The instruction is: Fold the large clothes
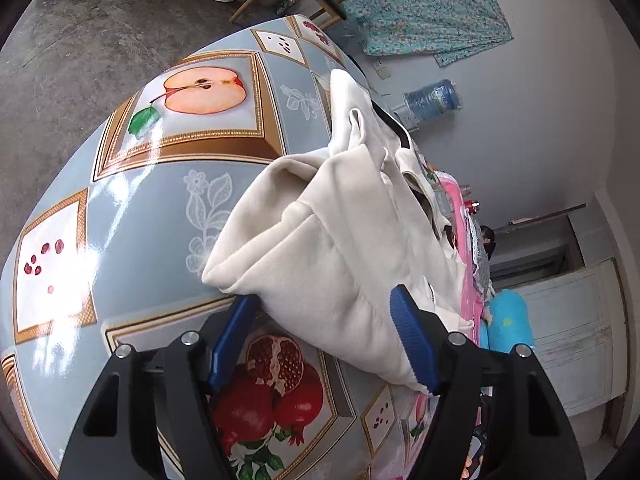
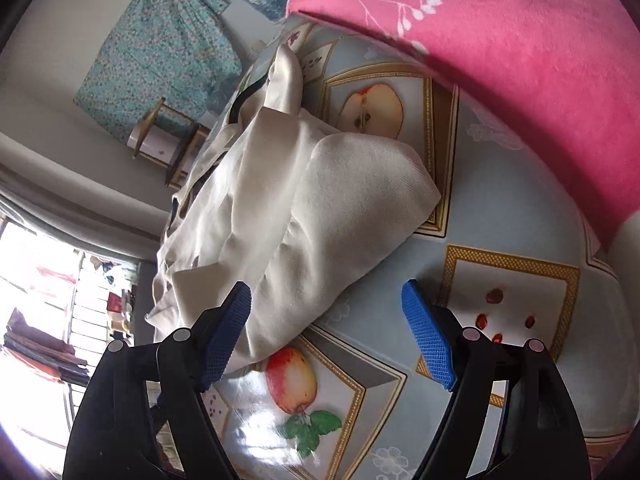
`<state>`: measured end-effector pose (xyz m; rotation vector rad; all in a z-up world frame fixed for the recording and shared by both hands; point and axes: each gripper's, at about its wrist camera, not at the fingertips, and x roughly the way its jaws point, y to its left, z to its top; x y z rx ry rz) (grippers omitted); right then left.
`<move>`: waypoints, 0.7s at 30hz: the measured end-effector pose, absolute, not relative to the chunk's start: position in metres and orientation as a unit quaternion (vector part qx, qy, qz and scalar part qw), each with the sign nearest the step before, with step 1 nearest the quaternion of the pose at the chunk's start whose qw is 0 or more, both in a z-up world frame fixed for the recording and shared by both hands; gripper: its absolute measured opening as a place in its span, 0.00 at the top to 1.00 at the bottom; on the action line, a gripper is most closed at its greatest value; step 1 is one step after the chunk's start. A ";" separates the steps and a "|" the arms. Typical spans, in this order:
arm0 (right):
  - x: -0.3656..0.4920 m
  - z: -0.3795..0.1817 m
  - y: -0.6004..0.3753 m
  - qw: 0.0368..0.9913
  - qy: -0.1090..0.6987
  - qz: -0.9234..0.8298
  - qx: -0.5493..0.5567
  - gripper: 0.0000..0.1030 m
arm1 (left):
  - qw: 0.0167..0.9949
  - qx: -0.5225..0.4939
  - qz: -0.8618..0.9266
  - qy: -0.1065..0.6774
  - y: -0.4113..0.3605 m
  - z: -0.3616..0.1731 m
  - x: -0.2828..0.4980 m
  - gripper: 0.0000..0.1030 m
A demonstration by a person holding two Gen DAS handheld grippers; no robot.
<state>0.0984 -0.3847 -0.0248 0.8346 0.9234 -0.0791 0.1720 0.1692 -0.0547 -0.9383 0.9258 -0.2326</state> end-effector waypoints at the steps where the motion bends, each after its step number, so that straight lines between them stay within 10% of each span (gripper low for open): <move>1: 0.100 -0.026 -0.386 0.812 0.424 -0.036 0.400 0.27 | 0.786 -0.438 -0.101 0.425 0.168 -0.054 0.172 0.34; 6: 0.113 -0.032 -0.385 0.819 0.389 -0.052 0.418 0.33 | 0.794 -0.461 -0.042 0.395 0.161 -0.054 0.173 0.36; 11: 0.122 -0.031 -0.369 0.837 0.369 -0.087 0.394 0.37 | 0.841 -0.373 0.035 0.391 0.136 -0.048 0.180 0.59; 17: 0.130 -0.025 -0.358 0.863 0.378 -0.133 0.308 0.84 | 0.918 -0.167 0.038 0.358 0.093 -0.025 0.181 0.88; 21: 0.124 -0.006 -0.346 0.884 0.369 -0.135 0.253 0.92 | 0.948 -0.066 0.024 0.310 0.077 0.001 0.166 0.91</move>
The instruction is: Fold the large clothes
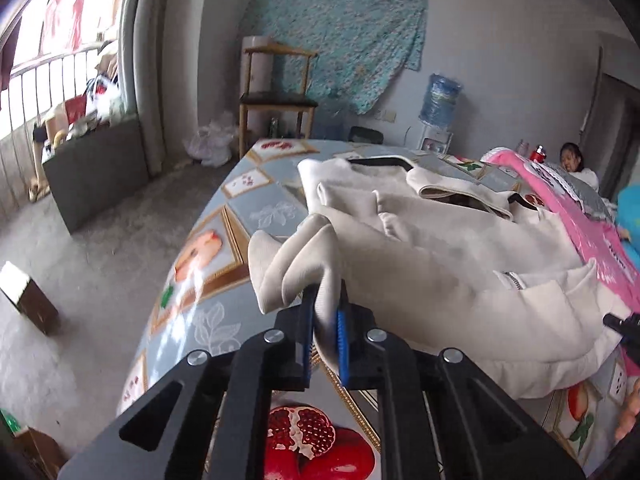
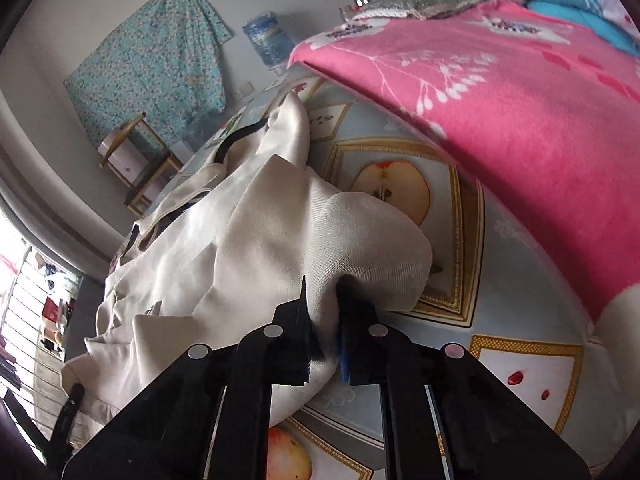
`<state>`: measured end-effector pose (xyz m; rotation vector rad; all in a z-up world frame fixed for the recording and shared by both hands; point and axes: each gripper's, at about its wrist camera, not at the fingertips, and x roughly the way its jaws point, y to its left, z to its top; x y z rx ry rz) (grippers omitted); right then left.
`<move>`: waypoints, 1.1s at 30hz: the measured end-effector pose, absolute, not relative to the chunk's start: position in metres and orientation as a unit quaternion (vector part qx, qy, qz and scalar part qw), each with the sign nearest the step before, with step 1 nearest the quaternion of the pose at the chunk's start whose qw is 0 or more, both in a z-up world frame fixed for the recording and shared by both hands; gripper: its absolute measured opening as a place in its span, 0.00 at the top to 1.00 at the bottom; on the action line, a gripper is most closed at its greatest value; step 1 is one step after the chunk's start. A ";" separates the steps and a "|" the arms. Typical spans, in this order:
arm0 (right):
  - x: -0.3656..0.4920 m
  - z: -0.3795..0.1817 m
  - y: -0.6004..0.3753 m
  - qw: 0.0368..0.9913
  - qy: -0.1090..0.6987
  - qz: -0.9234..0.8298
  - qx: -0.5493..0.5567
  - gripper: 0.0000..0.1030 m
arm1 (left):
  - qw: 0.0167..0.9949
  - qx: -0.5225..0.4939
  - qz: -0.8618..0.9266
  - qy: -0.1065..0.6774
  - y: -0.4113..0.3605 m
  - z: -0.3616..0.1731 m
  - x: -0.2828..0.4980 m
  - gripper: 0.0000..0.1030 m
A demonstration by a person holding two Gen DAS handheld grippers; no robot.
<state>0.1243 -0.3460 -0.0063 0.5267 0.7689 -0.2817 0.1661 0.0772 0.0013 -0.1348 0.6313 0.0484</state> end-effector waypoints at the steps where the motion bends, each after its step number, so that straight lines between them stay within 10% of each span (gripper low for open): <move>1: 0.121 0.000 -0.344 0.888 0.364 -0.134 0.246 0.93 | 0.951 -0.059 0.020 0.304 0.076 0.007 0.164 0.92; 20: 0.033 0.007 -0.353 0.873 0.396 -0.092 0.270 0.92 | 0.926 -0.098 -0.034 0.363 0.111 0.013 0.052 0.95; 28: 0.040 -0.005 -0.369 0.855 0.457 -0.091 0.228 0.47 | 0.888 -0.182 -0.071 0.417 0.150 -0.017 0.048 0.68; 33: 0.025 0.038 -0.373 0.882 0.423 -0.131 0.162 0.40 | 0.914 -0.147 -0.063 0.374 0.160 0.008 0.037 0.59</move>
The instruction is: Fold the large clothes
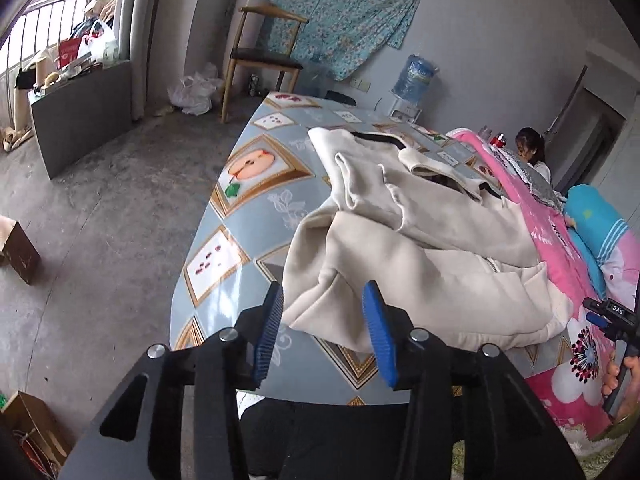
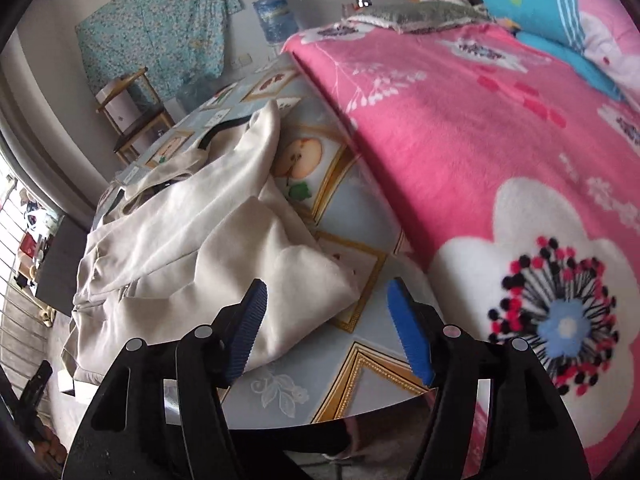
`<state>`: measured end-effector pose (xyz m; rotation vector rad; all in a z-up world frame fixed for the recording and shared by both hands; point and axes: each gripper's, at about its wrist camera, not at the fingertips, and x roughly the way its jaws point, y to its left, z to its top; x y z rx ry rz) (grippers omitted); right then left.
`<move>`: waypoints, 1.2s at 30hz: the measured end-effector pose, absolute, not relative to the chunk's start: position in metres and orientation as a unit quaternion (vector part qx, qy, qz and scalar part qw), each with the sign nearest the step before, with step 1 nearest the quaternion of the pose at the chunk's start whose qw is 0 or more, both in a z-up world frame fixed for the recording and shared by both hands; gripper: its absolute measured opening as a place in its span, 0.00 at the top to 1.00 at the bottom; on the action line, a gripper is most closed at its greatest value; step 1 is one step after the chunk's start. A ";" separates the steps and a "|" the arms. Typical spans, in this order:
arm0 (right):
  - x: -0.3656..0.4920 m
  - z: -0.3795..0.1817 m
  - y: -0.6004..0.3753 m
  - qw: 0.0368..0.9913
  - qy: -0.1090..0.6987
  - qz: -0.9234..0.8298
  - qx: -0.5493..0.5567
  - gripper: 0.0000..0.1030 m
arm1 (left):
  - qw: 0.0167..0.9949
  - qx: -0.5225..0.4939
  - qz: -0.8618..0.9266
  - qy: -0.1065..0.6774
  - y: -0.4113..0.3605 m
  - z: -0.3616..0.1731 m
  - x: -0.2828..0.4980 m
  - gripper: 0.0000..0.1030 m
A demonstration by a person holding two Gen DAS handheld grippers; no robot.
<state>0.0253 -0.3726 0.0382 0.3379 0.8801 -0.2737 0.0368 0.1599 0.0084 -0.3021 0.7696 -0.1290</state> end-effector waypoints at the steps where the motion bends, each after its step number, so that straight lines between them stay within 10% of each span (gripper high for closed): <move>1: 0.027 0.044 -0.368 0.887 0.418 -0.118 0.155 0.40 | 0.915 -0.145 -0.066 0.370 0.161 0.012 0.041 0.59; 17: 0.156 -0.006 -0.159 0.804 0.518 0.292 -0.029 0.42 | 0.895 -0.098 -0.072 0.430 0.152 -0.013 0.067 0.59; 27: 0.168 -0.047 -0.110 0.755 0.564 0.308 -0.131 0.60 | 0.889 0.001 -0.109 0.445 0.100 -0.011 0.101 0.59; 31: 0.154 -0.044 -0.107 0.770 0.549 0.277 -0.168 0.93 | 0.889 0.014 -0.091 0.448 0.100 -0.021 0.108 0.59; 36: 0.136 -0.022 -0.104 0.805 0.504 0.245 -0.193 0.97 | 0.888 0.012 -0.068 0.454 0.108 -0.032 0.117 0.64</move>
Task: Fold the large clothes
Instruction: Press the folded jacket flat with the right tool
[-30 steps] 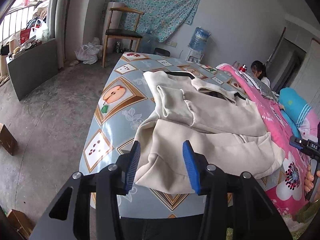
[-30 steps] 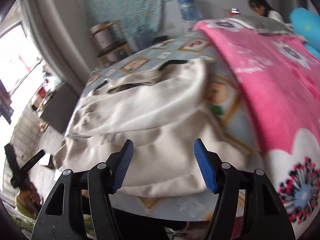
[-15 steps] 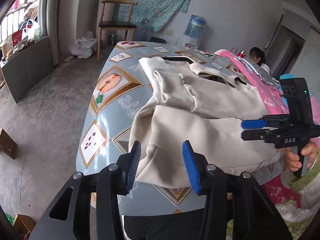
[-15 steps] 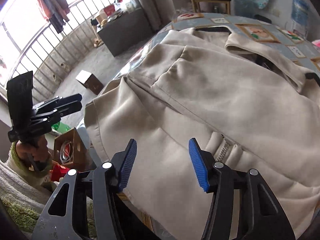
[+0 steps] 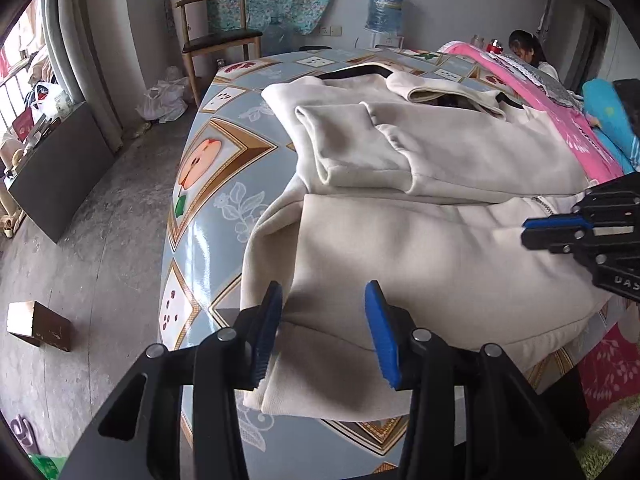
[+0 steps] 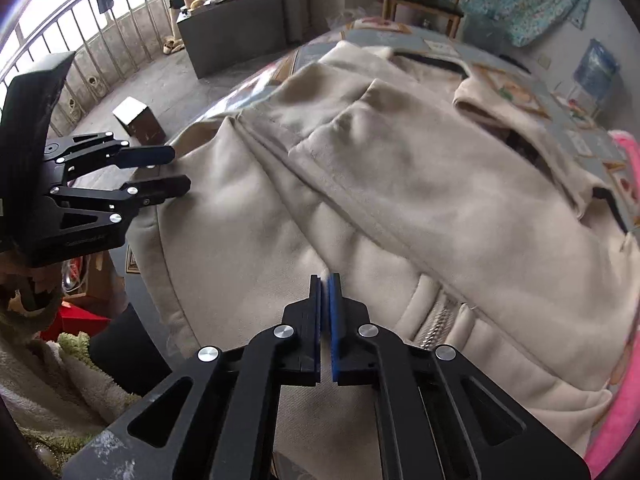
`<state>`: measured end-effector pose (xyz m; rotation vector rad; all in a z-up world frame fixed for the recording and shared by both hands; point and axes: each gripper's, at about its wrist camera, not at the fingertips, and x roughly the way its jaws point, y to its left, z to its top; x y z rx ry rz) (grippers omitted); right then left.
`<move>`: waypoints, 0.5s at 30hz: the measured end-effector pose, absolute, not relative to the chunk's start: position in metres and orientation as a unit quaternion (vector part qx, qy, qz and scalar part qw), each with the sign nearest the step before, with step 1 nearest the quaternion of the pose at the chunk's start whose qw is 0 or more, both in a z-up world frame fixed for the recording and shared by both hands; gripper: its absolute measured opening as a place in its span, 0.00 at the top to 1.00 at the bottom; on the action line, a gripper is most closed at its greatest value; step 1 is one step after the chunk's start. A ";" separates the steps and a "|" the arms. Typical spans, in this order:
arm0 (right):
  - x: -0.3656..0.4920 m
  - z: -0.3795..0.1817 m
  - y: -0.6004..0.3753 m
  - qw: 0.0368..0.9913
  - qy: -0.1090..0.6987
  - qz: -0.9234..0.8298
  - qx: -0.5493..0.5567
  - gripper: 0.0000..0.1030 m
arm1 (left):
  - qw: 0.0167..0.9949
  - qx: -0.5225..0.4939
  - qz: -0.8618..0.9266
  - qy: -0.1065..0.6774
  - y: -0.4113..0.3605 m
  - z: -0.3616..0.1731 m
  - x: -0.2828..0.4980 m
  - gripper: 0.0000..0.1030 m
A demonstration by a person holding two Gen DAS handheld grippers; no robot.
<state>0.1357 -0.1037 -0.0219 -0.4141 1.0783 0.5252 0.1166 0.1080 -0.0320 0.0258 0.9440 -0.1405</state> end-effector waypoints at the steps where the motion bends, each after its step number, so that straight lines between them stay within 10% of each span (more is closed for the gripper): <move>1: 0.132 -0.010 -0.101 0.818 0.484 0.239 -0.197 0.97 | 0.889 0.008 -0.063 0.454 0.111 -0.032 0.117 0.70; 15: 0.160 -0.046 -0.093 0.834 0.460 0.171 -0.252 0.97 | 0.918 -0.030 -0.133 0.373 0.118 0.009 0.096 0.85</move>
